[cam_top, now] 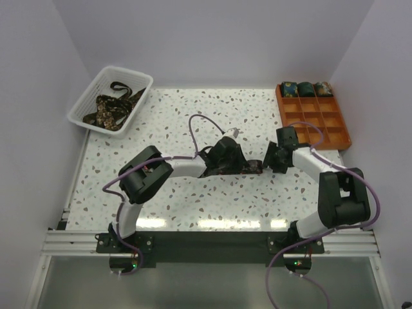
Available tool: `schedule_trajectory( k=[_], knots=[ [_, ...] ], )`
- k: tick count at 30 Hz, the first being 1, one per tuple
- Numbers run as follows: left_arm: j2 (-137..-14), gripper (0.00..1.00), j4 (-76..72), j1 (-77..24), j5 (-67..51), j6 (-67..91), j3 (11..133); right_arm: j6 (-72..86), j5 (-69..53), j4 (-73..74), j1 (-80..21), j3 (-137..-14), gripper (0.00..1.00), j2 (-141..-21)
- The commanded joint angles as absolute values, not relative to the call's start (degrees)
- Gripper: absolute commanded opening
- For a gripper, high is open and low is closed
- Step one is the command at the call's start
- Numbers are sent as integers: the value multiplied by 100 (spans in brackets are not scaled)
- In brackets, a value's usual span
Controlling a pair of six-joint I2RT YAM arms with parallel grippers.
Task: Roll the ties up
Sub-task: Roll the tie
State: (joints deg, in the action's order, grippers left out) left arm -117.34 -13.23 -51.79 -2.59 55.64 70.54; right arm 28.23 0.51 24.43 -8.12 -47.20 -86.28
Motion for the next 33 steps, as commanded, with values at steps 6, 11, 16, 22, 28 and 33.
schedule_trajectory(
  k=[6,11,16,22,28,33],
  knots=[
    [-11962,18,-1397,-5291,-422,5809,7286,2751,-97,2259,-782,-4676,51,-8587],
    [-11953,18,-1477,-5326,-396,5871,7286,2698,-245,2119,-659,-4606,53,-8167],
    [-11936,18,-1555,-5326,-308,5906,7233,2681,-1044,1442,-519,-4246,55,-7849],
    [-11944,18,-1617,-5326,-272,5906,7242,2646,-1889,888,-466,-4017,56,-7945],
    [-12006,18,-1670,-5326,-272,5862,7304,2672,-2196,572,-290,-3762,56,-8261],
    [-12094,18,-1652,-5326,-325,5845,7348,2558,-2416,422,-18,-3613,55,-8393]
  ],
)
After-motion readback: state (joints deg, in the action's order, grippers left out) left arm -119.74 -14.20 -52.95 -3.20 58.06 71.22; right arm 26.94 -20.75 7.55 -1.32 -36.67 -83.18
